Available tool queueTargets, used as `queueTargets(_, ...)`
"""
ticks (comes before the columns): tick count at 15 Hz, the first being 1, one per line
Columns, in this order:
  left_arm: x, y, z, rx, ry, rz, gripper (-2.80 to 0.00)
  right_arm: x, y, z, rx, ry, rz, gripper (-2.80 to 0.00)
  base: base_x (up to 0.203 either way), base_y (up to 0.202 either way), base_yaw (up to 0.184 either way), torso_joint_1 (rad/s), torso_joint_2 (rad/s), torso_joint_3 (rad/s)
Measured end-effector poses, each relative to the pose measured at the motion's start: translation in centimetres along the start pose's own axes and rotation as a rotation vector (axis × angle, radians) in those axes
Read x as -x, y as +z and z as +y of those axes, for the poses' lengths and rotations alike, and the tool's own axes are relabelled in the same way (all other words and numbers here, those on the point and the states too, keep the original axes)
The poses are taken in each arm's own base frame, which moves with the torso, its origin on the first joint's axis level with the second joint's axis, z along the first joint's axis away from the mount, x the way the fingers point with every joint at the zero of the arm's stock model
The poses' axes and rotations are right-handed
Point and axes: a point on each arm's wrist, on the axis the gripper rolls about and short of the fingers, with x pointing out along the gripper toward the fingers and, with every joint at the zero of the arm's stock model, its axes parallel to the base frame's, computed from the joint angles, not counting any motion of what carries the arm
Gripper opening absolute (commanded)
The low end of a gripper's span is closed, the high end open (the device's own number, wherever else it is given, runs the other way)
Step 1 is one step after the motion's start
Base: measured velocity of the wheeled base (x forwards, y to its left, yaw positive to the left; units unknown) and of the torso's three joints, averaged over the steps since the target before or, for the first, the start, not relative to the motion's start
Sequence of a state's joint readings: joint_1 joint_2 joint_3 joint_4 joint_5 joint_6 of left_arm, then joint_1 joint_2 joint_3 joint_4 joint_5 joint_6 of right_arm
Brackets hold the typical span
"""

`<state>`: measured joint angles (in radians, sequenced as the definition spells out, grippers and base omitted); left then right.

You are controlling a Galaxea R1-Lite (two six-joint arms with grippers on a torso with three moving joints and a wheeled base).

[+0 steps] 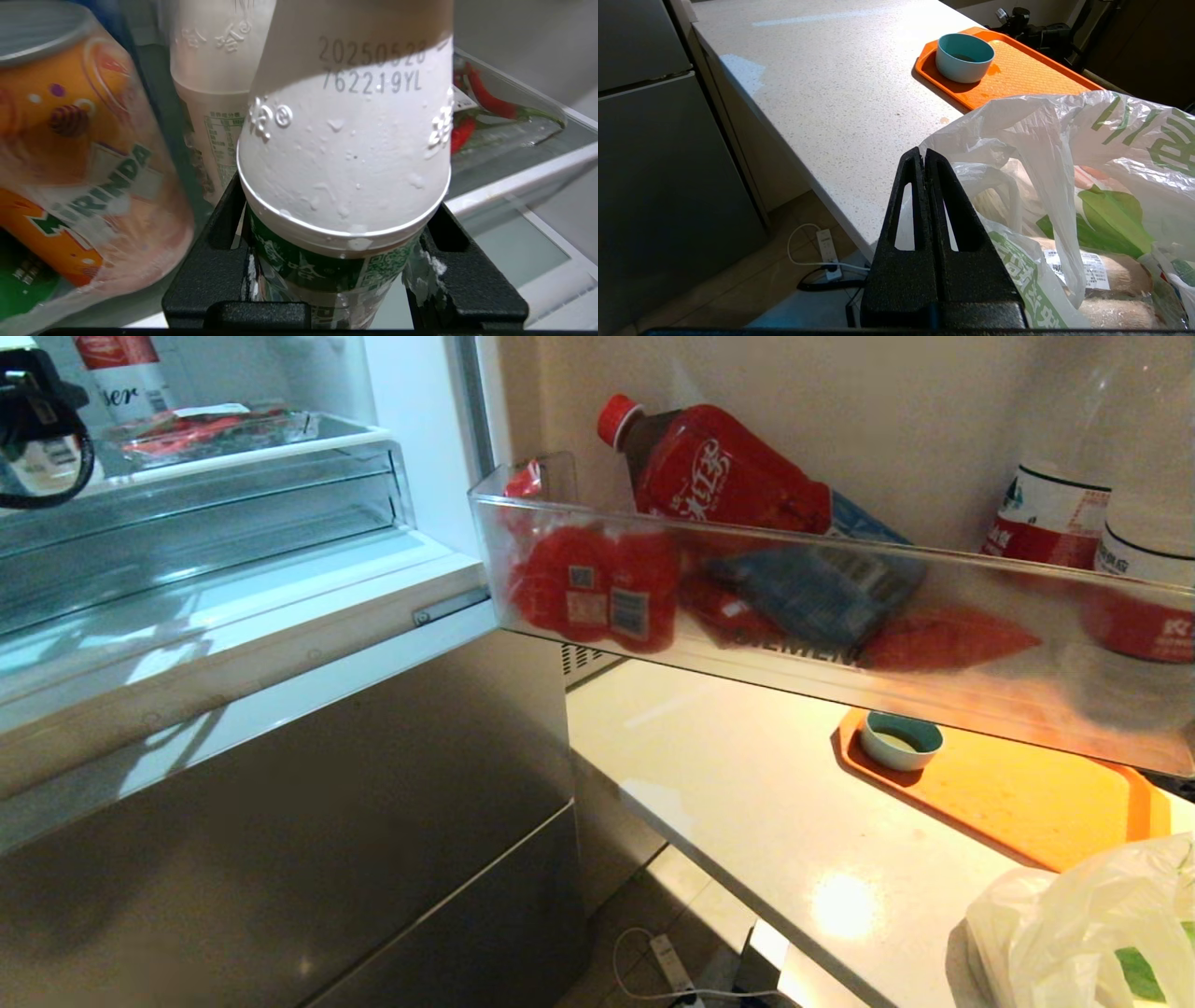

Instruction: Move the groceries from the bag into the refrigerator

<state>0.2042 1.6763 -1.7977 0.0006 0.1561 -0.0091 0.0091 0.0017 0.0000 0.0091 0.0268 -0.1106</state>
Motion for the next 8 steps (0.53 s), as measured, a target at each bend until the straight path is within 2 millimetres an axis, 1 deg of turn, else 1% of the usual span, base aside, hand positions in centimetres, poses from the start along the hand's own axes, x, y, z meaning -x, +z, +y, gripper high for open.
queueTargets(8,-0.94,-0.36,-0.11,0.003,0.001,-0.028,-2.80,0.00,0.00,0.00,0.000,-0.001,0.000,-2.80,0.000,0.000,0.000,0.000,0.00,0.000)
